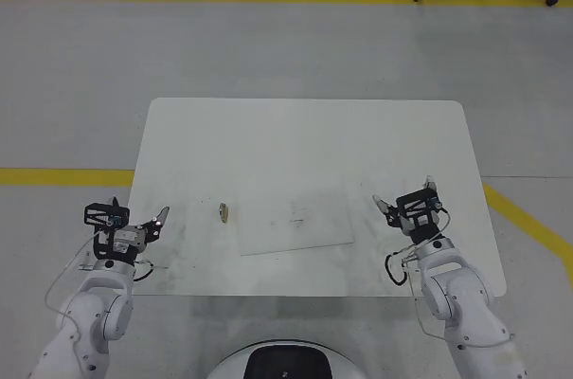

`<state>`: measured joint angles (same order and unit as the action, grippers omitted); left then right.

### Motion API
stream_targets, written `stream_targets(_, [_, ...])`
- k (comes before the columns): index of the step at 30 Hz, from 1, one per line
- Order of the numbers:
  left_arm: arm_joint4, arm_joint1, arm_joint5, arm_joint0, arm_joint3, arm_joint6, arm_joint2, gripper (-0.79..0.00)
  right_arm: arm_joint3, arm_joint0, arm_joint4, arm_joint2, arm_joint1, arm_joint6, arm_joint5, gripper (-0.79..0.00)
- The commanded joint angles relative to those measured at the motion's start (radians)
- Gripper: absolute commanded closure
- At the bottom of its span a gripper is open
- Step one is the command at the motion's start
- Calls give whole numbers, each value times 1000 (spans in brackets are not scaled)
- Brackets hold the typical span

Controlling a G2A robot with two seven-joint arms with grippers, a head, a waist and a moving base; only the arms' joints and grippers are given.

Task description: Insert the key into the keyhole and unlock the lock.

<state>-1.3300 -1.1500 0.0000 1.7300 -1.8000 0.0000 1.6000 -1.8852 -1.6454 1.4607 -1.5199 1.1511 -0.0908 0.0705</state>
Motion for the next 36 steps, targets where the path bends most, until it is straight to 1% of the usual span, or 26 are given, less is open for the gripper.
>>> stream_targets(1, [0,0,0,0,0,0,0,-785,0,-1,-1,0,0,1,1,-785])
stream_targets(17, [0,0,0,0,0,0,0,-785,2,0,-6,1,0,0,5,-785])
stream_targets(20, [0,0,0,0,0,0,0,-785,-5,35,-42,16,-2,-23,116,-785])
stream_targets(22, [0,0,0,0,0,0,0,-785,-6,63,-31,39,-4,-56,182,-785])
stream_targets(27, [0,0,0,0,0,0,0,-785,40,202,-44,145,-9,-195,495,-785])
stream_targets(28, [0,0,0,0,0,0,0,-785,63,236,-44,169,-9,-225,542,-785])
stream_targets(30, [0,0,0,0,0,0,0,-785,128,310,-90,224,-4,-282,619,-785])
stream_targets(32, [0,0,0,0,0,0,0,-785,195,388,-148,281,4,-350,674,-616])
stream_targets(33, [0,0,0,0,0,0,0,-785,223,423,-168,310,8,-382,702,-582])
stream_targets(34, [0,0,0,0,0,0,0,-785,252,456,-183,336,12,-412,722,-499])
stream_targets(35, [0,0,0,0,0,0,0,-785,283,485,-202,357,16,-438,732,-397])
stream_targets(36, [0,0,0,0,0,0,0,-785,314,512,-219,375,20,-464,735,-369])
